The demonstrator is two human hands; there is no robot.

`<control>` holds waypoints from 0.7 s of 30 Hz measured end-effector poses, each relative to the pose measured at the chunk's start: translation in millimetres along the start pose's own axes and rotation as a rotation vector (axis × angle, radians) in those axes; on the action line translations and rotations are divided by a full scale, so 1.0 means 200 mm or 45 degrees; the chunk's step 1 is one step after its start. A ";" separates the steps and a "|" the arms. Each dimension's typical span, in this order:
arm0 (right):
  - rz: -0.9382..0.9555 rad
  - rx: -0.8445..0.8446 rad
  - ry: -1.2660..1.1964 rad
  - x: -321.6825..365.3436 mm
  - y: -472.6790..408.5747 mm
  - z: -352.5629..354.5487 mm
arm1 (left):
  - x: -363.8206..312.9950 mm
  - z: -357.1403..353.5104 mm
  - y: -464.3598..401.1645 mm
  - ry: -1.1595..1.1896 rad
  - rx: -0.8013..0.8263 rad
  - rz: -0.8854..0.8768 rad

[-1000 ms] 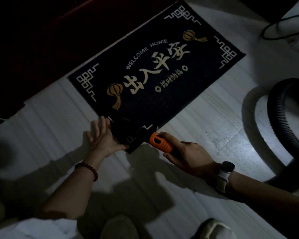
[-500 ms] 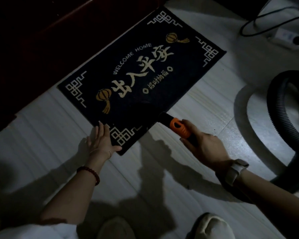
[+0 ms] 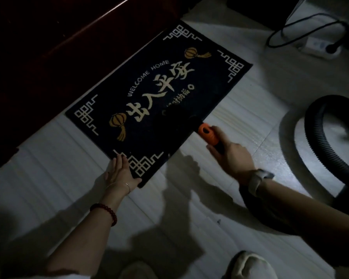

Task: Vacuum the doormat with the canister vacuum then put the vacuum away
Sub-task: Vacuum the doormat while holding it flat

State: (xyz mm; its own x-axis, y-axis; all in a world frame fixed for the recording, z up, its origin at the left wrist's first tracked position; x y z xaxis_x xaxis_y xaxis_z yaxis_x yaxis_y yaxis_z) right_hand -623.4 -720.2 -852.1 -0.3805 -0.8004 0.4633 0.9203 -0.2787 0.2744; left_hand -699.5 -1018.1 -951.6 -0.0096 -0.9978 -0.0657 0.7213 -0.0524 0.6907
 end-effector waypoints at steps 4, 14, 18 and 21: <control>0.303 0.267 0.165 0.20 0.13 -0.21 | 0.00 -0.01 0.02 -0.062 -0.007 0.001; 0.080 -0.002 -0.017 0.10 -0.14 -0.04 | -0.03 0.00 0.03 -0.045 0.010 0.002; 0.315 0.274 0.135 0.21 0.10 -0.22 | -0.04 0.00 0.02 -0.051 0.037 0.026; 0.194 0.234 0.100 0.07 0.08 -0.09 | -0.05 0.00 0.02 -0.094 0.060 0.036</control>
State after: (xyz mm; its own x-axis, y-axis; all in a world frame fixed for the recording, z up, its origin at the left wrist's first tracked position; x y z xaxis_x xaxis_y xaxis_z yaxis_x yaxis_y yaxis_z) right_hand -612.8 -745.8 -855.4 -0.2234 -0.8667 0.4460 0.9321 -0.0561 0.3579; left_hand -696.8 -1008.9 -948.7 -0.0420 -0.9991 0.0061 0.6884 -0.0245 0.7249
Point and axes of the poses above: each hand's wrist, its own y-axis away from the middle knuckle, its own z-axis out of the back of the hand, x = y × z, the point moved 7 cm from there along -y, towards the middle knuckle, and after that the axes turned 2 degrees about y, right-handed, at the moved point
